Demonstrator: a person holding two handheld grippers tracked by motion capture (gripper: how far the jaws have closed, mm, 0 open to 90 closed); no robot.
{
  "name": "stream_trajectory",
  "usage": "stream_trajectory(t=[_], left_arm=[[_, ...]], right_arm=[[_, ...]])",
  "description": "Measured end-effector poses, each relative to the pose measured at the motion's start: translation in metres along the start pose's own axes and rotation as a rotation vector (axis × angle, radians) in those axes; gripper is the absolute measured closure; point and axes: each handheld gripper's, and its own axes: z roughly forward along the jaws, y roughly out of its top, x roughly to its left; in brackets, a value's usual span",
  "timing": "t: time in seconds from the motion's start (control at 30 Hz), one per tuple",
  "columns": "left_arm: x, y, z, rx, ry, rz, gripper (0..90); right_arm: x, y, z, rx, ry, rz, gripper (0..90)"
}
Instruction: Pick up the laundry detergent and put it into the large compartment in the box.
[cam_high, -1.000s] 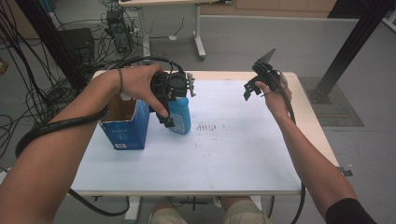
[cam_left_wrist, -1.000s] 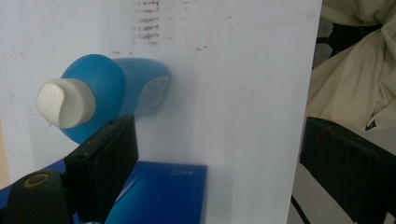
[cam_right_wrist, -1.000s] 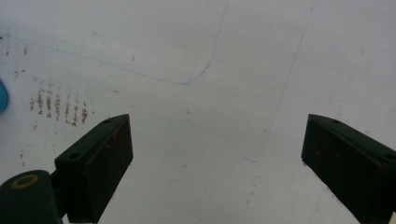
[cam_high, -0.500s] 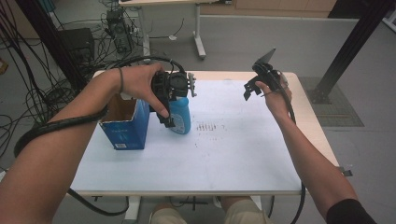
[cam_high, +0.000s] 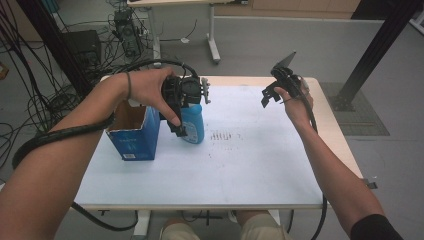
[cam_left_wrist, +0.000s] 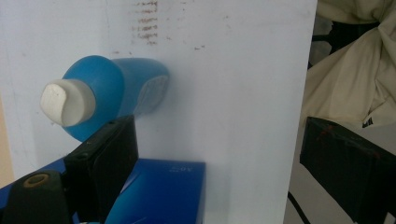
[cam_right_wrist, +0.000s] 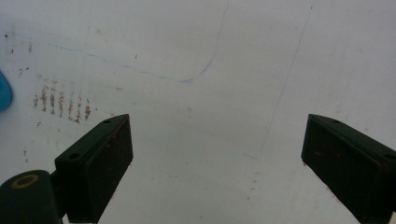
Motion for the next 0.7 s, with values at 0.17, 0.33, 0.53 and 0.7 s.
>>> stream_trajectory(t=[0.17, 0.33, 0.53, 0.7], left_arm=[[0.0000, 0.0006, -0.0007, 0.005, -0.002, 0.000, 11.9], [0.0000, 0.0010, 0.0000, 0.006, -0.003, 0.001, 11.9], [0.0024, 0.0036, 0.0004, 0.012, -0.004, 0.004, 11.8], [0.0059, 0.0051, 0.0012, 0.012, -0.003, 0.004, 11.6]], right_arm=[[0.0012, 0.0000, 0.0003, -0.001, -0.001, -0.003, 8.7], [0.0016, 0.0000, 0.0004, 0.000, -0.001, -0.004, 8.7], [0.0018, -0.0007, -0.0002, 0.000, -0.001, -0.003, 8.7], [0.0019, -0.0020, -0.0009, -0.005, 0.002, -0.011, 8.7]])
